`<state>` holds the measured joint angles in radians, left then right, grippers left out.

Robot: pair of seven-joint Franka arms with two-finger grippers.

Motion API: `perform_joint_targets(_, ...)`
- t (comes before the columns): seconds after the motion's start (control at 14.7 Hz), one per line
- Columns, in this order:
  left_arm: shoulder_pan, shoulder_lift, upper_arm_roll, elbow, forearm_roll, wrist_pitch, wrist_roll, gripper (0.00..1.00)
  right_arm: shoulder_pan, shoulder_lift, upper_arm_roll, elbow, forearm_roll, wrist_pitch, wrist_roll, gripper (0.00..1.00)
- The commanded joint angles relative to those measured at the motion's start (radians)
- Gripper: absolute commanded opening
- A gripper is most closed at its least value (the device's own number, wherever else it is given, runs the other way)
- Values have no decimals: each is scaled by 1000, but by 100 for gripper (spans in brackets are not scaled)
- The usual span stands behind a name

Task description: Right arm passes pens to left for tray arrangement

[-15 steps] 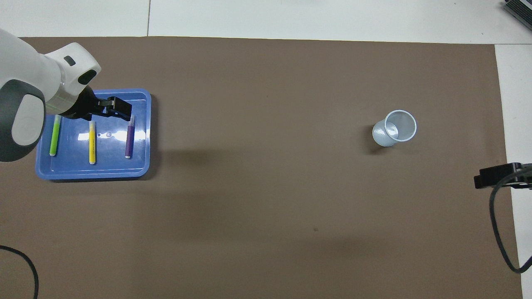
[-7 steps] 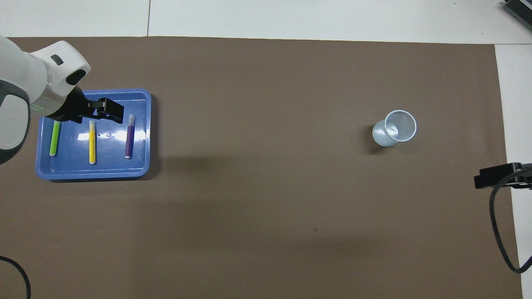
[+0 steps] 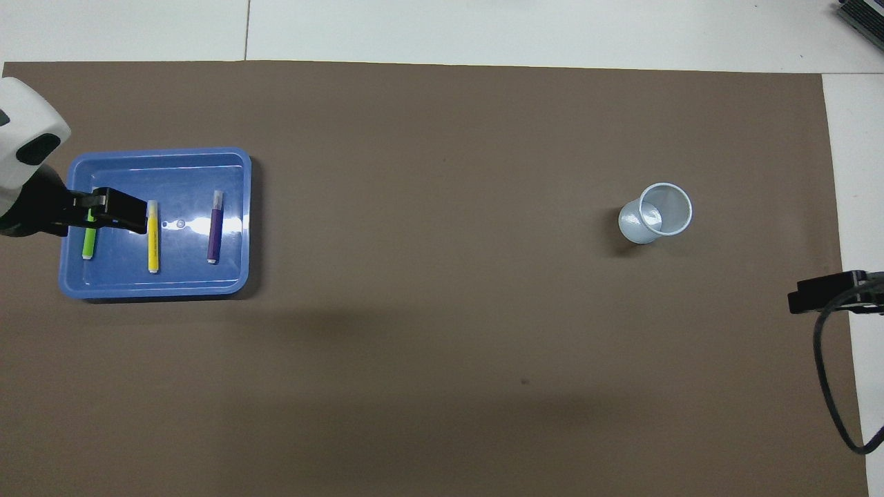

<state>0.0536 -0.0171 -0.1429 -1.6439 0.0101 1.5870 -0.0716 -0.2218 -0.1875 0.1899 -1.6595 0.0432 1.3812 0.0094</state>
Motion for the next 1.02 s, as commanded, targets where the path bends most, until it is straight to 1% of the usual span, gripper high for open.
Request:
perform_joint_targets(0.0,-27,-56,51,3,-9,-79,18,100,-10,-18,3,-16,-5,-1,-17,100)
perform_joint_targets(0.2,-43,-95,77,1,-9,-166,18,100,-10,-18,3,-17,-3,-1,-17,100)
perform_joint_targets(0.27,-64,-99,92,-2,-7,-173,18,100,-10,-18,3,-16,-5,-2,-17,100)
perform_joint_targets(0.41,-66,-99,92,-2,1,-170,29,100,-10,-18,3,-16,-3,-1,-17,100)
perform_joint_targets(0.48,-66,-98,83,-2,23,-168,54,100,-10,-18,3,-17,-3,-1,-17,100)
perform_joint_targets(0.54,-60,-96,77,-2,48,-164,78,100,-10,-18,5,-17,-3,-1,-17,100)
perform_joint_targets(0.68,-37,-99,72,-29,47,-109,116,100,-10,-18,3,-16,-3,-1,-17,100)
perform_joint_targets(0.82,-11,-136,72,-117,45,-23,116,100,-10,-18,3,-16,-3,-1,-17,100)
perform_joint_targets(0.95,-1,-138,74,-120,45,-24,121,100,-10,-18,3,-17,-3,-2,-17,100)
